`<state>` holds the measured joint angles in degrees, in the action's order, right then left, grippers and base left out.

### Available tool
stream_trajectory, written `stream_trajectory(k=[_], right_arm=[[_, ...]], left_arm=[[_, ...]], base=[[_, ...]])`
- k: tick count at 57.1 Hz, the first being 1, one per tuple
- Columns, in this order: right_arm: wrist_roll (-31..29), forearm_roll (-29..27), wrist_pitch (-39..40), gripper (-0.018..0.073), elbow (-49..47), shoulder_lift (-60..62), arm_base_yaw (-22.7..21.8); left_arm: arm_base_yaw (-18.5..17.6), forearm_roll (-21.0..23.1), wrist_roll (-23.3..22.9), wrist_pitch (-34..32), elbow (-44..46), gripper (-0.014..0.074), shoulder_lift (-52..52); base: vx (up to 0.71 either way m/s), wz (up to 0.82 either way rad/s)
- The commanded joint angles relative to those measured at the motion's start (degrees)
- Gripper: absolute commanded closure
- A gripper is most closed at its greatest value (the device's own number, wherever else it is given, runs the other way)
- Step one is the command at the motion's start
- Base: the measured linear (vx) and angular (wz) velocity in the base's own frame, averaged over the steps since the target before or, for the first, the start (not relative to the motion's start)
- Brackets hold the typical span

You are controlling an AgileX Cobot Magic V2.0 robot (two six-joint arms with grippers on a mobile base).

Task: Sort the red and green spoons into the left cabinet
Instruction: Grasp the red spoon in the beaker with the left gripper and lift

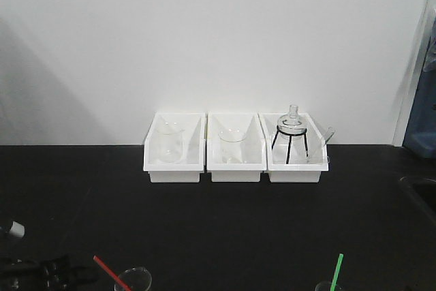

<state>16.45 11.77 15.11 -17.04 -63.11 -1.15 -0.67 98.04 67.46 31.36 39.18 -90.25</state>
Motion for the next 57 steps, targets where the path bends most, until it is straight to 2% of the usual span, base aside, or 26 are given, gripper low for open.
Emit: stream_trajectory(k=[1,14,34,57], right_arm=[[-0.2,0.3,4.8,0.0157,-2.0,0.5,0.1],[-0.2,0.3,4.7,0.0157,-2.0,0.5,0.1],[-0.2,0.3,4.7,0.0157,-2.0,0.5,0.1],[-0.2,0.3,4.7,0.0157,-2.0,0.5,0.1]], left_arm=[[-0.4,5.3,0.2,4.5,2.6,0.0156,1.0],[-3.1,5.3,0.8,3.3,5.0,0.0156,-0.1],[-4.6,5.3,1.5,-5.0,7.9,0.0156,-1.0],[-4.6,5.3,1.5,0.5,11.4,0.0156,-6.8]], base=[[0.00,0.00],[0.00,0.00],[0.00,0.00],[0.00,0.00]])
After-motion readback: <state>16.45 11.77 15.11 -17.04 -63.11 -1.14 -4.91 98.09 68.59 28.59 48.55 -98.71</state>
